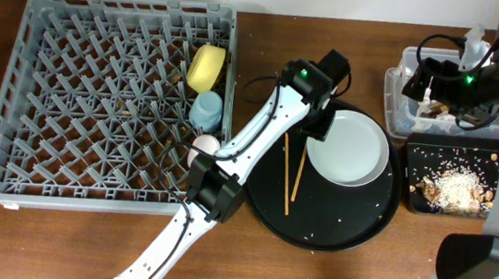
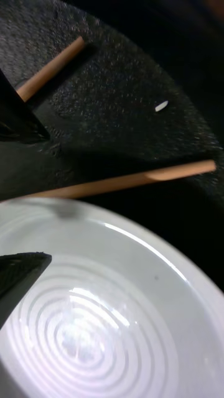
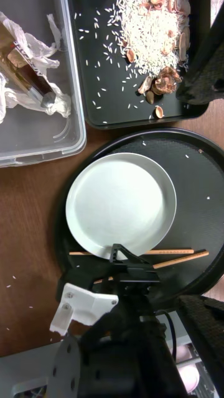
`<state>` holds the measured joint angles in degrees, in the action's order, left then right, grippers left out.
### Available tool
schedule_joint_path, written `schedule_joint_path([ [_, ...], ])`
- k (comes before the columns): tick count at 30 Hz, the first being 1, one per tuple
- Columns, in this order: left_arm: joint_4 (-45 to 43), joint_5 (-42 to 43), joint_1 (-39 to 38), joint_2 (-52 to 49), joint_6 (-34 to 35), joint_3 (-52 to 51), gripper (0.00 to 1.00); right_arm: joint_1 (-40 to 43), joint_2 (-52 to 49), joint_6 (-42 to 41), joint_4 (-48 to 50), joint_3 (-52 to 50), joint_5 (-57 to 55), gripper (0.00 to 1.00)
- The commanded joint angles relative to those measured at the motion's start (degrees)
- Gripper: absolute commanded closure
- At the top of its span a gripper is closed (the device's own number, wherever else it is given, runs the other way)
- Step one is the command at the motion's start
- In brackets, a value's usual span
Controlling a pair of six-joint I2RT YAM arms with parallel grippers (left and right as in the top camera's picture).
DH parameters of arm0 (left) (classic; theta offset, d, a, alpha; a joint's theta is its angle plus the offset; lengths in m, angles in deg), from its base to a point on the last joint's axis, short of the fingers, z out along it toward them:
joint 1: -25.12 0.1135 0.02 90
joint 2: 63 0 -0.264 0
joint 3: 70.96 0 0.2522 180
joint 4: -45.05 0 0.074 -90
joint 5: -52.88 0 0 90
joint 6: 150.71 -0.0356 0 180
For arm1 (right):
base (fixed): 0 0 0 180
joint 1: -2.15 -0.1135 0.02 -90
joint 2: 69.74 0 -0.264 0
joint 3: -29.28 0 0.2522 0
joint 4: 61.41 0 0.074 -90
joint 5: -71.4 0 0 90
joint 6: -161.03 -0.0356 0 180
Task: Sort waste into correct bins and load items into the dishwasher rack
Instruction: 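Grasp the edge of the white plate with the left gripper, then lift the white plate and stand it upright in the rack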
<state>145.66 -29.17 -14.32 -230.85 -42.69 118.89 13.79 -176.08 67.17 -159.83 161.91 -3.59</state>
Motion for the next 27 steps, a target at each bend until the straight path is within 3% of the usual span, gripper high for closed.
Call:
schedule_joint_path([
  [1,-0.04,-0.81,-0.55,-1.33,0.09,-0.02,0.48,0.02,0.13,0.24,0.0,0.17,-0.5,0.01],
  [4,-0.31,-0.92,-0.7,-1.33,0.11,-0.02,0.57,0.02,0.13,0.24,0.0,0.17,-0.5,0.02],
  [7,-0.59,-0.92,-0.7,-1.36,0.11,-0.02,0.76,0.02,0.13,0.24,0.0,0.17,-0.52,0.02],
  [14,-0.92,-1.99,-1.44,-2.29,0.13,-0.02,0.93,0.02,0.13,0.24,0.0,0.17,-0.5,0.02],
  [17,-1.14,-1.97,-1.44,-2.29,0.13,-0.02,0.99,0.02,0.13,0.24,0.0,0.17,-0.5,0.02],
  [23,0.7,-1.79,-1.33,-1.09,0.09,2.49,0.99,0.02,0.13,0.24,0.0,0.17,-0.52,0.02],
  [27,3.3,-4.74,1.55,8.35,-4.26,3.8,1.0,0.02,0.13,0.24,0.0,0.17,-0.5,0.02],
])
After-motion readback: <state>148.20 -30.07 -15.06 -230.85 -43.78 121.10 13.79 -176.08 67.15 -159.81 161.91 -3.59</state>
